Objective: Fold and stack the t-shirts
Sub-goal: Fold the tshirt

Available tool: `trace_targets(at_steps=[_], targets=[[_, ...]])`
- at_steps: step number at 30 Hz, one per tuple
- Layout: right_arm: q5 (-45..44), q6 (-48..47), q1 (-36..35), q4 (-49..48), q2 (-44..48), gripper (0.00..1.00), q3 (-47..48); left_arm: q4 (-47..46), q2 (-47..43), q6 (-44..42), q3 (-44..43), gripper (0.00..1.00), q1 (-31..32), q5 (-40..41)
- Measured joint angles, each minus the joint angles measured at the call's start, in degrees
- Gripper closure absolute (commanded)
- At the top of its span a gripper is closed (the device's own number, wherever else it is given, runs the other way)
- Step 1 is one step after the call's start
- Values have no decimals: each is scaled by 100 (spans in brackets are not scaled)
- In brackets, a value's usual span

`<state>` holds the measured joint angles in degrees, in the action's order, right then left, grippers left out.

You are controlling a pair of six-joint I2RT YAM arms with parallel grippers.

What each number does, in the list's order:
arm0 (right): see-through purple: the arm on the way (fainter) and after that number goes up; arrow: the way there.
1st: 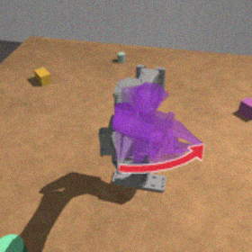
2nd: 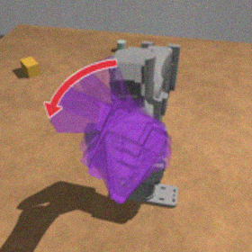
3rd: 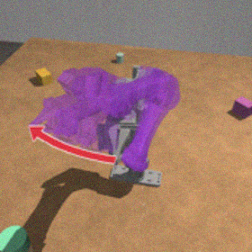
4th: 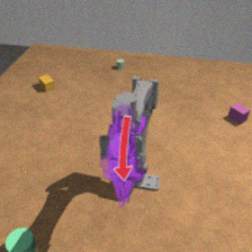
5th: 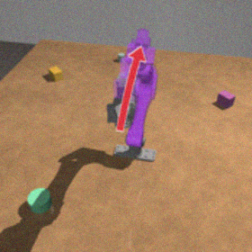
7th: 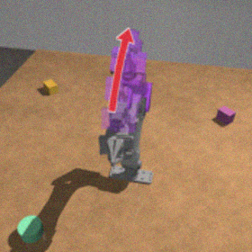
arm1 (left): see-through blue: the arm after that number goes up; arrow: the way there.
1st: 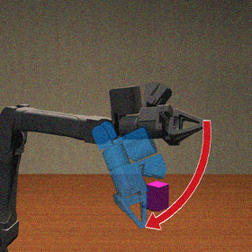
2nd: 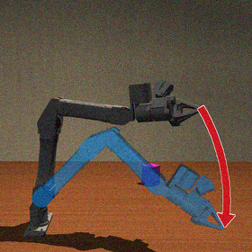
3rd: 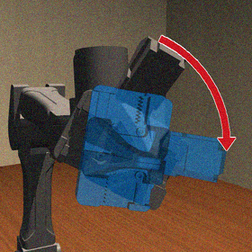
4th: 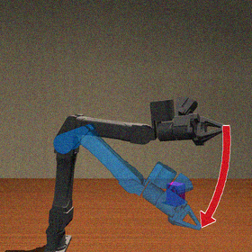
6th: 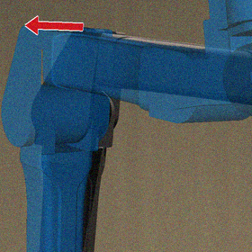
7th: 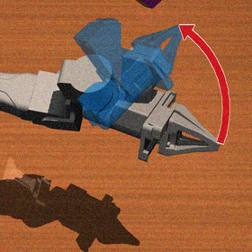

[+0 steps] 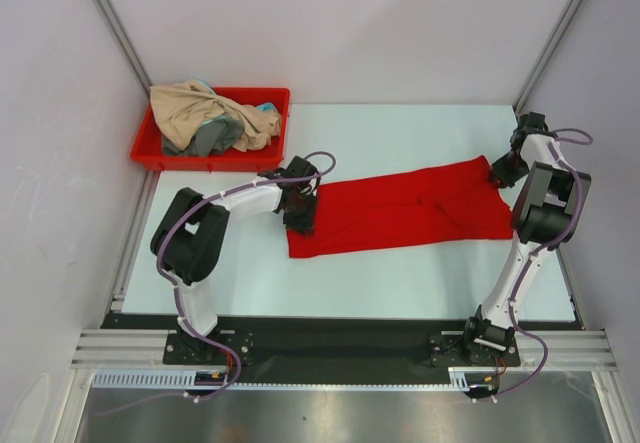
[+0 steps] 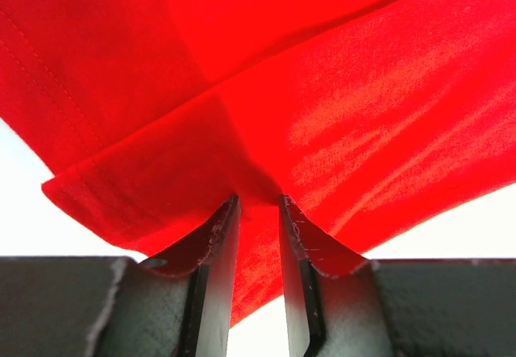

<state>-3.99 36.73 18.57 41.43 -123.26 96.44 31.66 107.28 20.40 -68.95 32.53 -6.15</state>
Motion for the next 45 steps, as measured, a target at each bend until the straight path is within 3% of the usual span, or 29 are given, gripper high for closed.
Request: trace_targets(at_steps=[1,4,5,8,15,23,34,45], targets=[[-28,-79,-9,50,-61,59,109,-2,-4,0,2,68,0,0],[-284,-448,-83,361,-44,45,356,0,-11,-2,2,67,0,2],[-396,-568,-118,452,35,45,376,0,-15,-4,2,67,0,2],[-693,-931,-264,772,476,46,243,22,-15,-2,-13,67,2,-4],[-645,-1327,-1062,1110,1897,67,-824,125,-13,-11,-44,67,4,-105],[-586,-1790,-1770,1287,1709,61,-1716,205,-13,-44,-48,67,11,-216],[-964,-2000,-2293,1298,1161,59,-1749,236,-13,-55,-39,67,13,-306],[-1582,-2100,-2347,1311,1115,59,-1923,199,-13,-52,-11,67,11,-323]])
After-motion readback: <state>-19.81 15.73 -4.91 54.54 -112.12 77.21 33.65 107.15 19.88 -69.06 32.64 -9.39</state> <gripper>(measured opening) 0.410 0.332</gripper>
